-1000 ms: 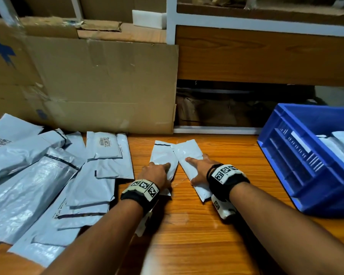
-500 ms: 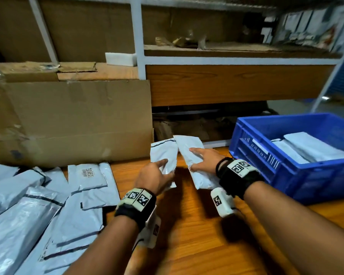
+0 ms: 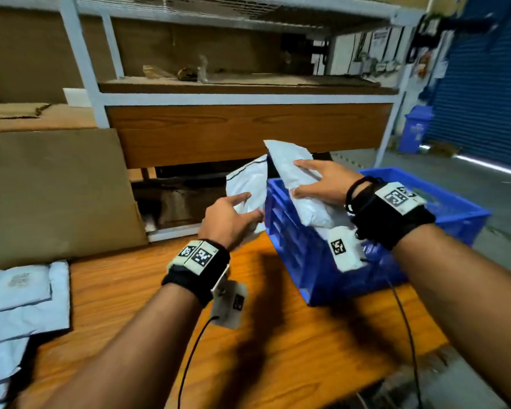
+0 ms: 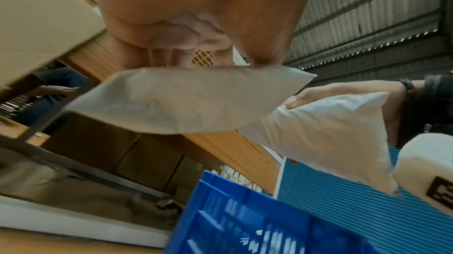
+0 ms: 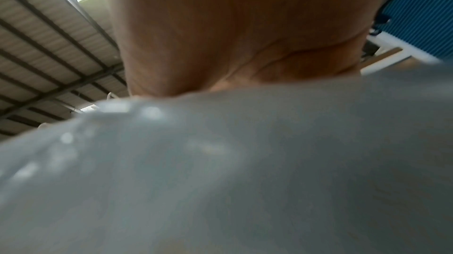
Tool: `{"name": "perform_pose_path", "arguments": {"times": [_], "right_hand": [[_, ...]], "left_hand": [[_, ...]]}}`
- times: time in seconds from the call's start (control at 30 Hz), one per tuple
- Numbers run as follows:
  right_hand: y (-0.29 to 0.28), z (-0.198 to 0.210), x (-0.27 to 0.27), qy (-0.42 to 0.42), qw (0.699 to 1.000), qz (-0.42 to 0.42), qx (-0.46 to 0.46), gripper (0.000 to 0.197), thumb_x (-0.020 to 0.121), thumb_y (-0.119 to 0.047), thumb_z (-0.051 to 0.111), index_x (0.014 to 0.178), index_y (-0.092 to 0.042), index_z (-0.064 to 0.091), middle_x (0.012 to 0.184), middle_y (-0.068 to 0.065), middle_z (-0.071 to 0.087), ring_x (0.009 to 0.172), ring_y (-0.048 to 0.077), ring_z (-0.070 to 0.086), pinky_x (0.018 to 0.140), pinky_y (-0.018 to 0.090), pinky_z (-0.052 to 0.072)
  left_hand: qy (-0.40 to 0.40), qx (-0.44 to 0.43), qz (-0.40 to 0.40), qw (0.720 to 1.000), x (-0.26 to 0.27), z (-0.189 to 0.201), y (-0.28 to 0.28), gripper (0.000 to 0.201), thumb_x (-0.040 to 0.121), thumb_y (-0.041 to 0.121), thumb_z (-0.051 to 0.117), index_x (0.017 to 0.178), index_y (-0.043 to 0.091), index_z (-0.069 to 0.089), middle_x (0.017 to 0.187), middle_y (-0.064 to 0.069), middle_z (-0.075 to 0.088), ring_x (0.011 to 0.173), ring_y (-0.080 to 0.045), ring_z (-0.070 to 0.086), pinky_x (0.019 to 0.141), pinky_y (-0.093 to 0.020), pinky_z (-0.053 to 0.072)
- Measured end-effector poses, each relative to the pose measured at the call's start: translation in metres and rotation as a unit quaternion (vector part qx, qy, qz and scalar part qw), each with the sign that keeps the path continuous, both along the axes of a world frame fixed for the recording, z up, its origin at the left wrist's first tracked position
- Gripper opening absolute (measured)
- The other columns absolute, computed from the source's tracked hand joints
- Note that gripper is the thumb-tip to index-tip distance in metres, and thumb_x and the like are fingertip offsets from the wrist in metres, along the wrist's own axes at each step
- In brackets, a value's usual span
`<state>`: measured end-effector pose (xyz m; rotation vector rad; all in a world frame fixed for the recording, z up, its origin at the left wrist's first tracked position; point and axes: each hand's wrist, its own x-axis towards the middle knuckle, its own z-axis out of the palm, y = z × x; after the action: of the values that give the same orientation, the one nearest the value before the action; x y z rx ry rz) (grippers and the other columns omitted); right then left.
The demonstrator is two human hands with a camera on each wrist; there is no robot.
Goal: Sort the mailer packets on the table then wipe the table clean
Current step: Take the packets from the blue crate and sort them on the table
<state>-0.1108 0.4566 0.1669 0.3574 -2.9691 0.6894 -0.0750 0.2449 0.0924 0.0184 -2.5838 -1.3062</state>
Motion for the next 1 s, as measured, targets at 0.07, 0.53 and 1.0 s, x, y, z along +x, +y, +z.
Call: {"name": "perform_pose_path", "arguments": {"times": [0.07,0.53,1.0], "right_hand": [[0.047,0.015,-0.008,0.005,1.000,-0.019,0.009,0.074,0.081,-0.039,0.073,0.145,-0.031,0.039,0.152,-0.001,0.037,0.137,0.020,0.037,0.105,0.026,0.030],[0.183,0.023,-0.107,-0.136,0.950,-0.005,0.282,0.066,0.083,-0.045,0.068,0.143,-0.037,0.041,0.153,-0.001,0.034,0.138,0.023,0.034,0.110,0.030,0.024],[0.143,-0.050,-0.165,-0.177,0.924,0.092,0.325,0.048,0.089,-0.039,0.062,0.132,-0.020,0.055,0.135,0.004,0.055,0.123,0.023,0.051,0.099,0.030,0.038]], "left_hand": [[0.007,-0.002,0.000,1.000,-0.010,0.013,0.036,0.054,0.073,0.044,0.074,0.124,0.031,0.063,0.123,-0.004,0.066,0.117,-0.020,0.059,0.091,-0.028,0.048],[-0.092,-0.129,-0.059,0.986,-0.110,0.052,0.189,0.039,0.069,0.050,0.070,0.090,0.017,0.074,0.102,-0.004,0.071,0.096,-0.025,0.064,0.073,-0.028,0.048],[-0.150,-0.378,-0.041,0.913,-0.184,0.037,0.241,0.036,0.083,0.035,0.064,0.112,0.014,0.065,0.114,-0.009,0.066,0.104,-0.028,0.063,0.072,-0.027,0.042]]}}
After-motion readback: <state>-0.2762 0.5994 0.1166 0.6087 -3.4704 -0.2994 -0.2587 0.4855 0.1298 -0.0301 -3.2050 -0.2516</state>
